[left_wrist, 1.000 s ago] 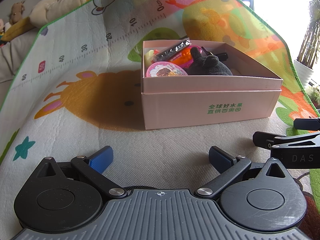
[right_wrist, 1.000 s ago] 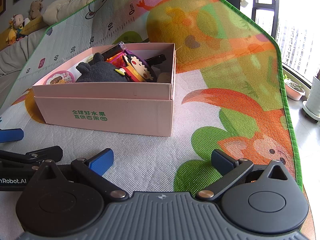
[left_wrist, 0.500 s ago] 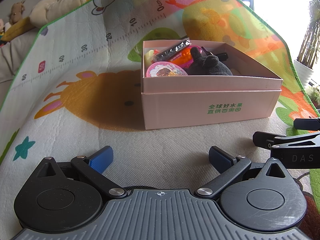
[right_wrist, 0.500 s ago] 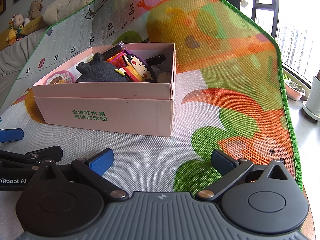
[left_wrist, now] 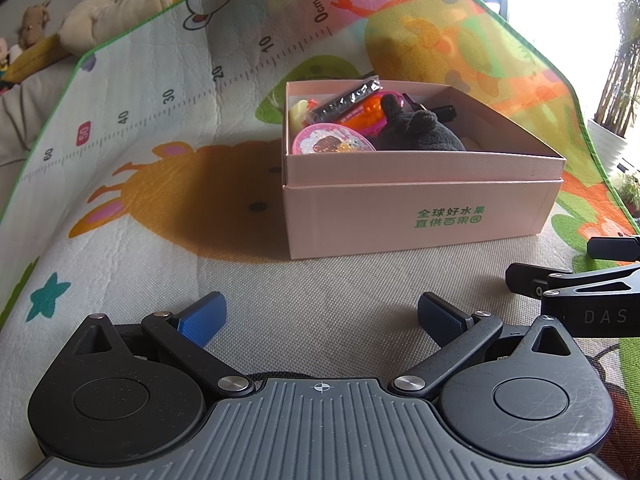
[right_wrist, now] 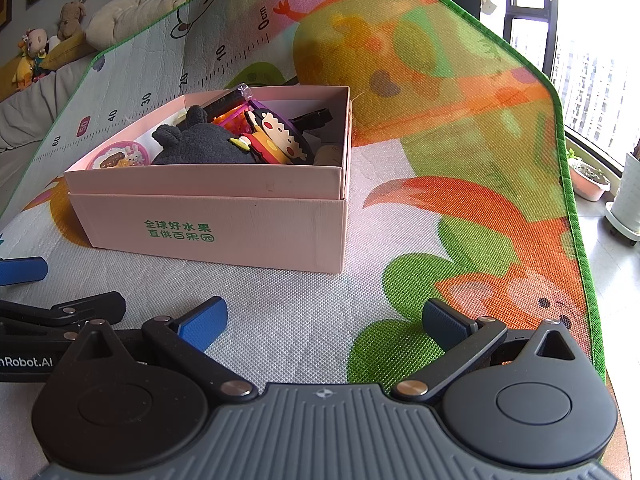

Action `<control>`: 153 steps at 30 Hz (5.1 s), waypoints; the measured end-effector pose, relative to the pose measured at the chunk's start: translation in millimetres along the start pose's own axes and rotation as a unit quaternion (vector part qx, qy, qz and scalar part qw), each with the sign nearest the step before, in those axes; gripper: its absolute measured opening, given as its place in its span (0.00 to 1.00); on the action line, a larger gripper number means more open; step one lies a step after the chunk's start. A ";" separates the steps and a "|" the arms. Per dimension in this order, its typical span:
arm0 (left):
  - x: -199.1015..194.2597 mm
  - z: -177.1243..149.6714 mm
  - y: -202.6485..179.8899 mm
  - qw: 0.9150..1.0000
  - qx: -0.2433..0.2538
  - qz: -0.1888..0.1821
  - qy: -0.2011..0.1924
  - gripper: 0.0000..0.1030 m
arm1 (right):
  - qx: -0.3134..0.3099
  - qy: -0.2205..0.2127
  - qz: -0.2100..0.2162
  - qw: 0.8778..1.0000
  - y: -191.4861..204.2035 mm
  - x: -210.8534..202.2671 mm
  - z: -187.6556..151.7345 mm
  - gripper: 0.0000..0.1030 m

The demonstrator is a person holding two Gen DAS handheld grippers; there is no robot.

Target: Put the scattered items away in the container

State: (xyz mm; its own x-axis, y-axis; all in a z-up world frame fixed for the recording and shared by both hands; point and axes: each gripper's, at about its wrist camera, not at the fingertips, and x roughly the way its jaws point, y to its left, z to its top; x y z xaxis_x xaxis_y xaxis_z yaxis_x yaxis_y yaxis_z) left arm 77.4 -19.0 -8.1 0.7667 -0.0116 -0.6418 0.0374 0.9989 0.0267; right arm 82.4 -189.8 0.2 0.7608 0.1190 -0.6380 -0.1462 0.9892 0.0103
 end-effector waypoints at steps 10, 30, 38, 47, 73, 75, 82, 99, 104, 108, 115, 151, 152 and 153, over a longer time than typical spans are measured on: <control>0.0 0.0 0.2 1.000 0.000 0.000 0.000 1.00 | 0.000 0.000 0.000 1.000 0.8 0.2 -0.1 1.00; 0.5 -0.2 0.1 1.000 0.000 0.000 0.000 1.00 | 0.000 0.000 0.000 1.000 0.5 0.0 0.1 1.00; 0.7 0.0 0.5 1.000 0.001 0.001 0.000 1.00 | 0.000 0.000 0.000 1.000 0.6 -0.6 0.6 1.00; 0.1 0.8 0.0 1.000 -0.001 -0.006 0.002 1.00 | 0.000 0.000 0.000 1.000 0.7 -0.7 0.6 1.00; -3.7 0.4 -1.0 1.000 -0.010 0.002 0.021 1.00 | 0.000 0.000 0.000 1.000 0.6 0.6 -1.0 1.00; -3.7 0.4 -0.8 1.000 -0.009 0.003 0.021 1.00 | 0.000 0.000 0.000 1.000 0.7 0.7 -1.1 1.00; -3.8 0.4 -0.8 1.000 -0.009 0.003 0.020 1.00 | 0.000 0.000 0.000 1.000 0.6 1.1 -1.2 1.00; -4.4 0.0 0.0 1.000 -0.009 0.003 0.020 1.00 | 0.000 0.000 0.000 1.000 0.8 1.3 -0.6 1.00; -4.2 0.0 0.2 1.000 -0.009 0.004 0.021 1.00 | 0.000 0.000 0.000 1.000 0.9 1.1 -0.5 1.00; -3.9 -0.1 0.3 1.000 -0.009 0.003 0.021 1.00 | 0.000 0.000 0.000 1.000 0.6 1.1 -0.5 1.00; -3.7 0.0 0.4 1.000 -0.009 0.003 0.021 1.00 | 0.000 0.000 0.000 1.000 0.7 1.0 -0.5 1.00; -4.0 0.4 0.6 1.000 -0.010 0.005 0.020 1.00 | 0.000 0.000 0.000 1.000 0.8 1.2 -0.2 1.00; -4.1 0.3 0.8 1.000 -0.010 0.005 0.020 1.00 | 0.000 0.000 0.000 1.000 0.9 1.1 -0.1 1.00; -4.1 0.3 0.9 1.000 -0.010 0.005 0.020 1.00 | 0.000 0.000 0.000 1.000 0.9 1.1 -0.1 1.00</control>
State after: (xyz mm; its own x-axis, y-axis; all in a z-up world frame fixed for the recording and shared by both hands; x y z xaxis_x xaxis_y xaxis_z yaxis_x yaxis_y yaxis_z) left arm 74.5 -18.1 -5.2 0.7407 -0.0006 -0.6719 0.0176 0.9997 0.0185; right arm 83.1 -188.8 -0.5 0.7607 0.1189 -0.6381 -0.1459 0.9892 0.0104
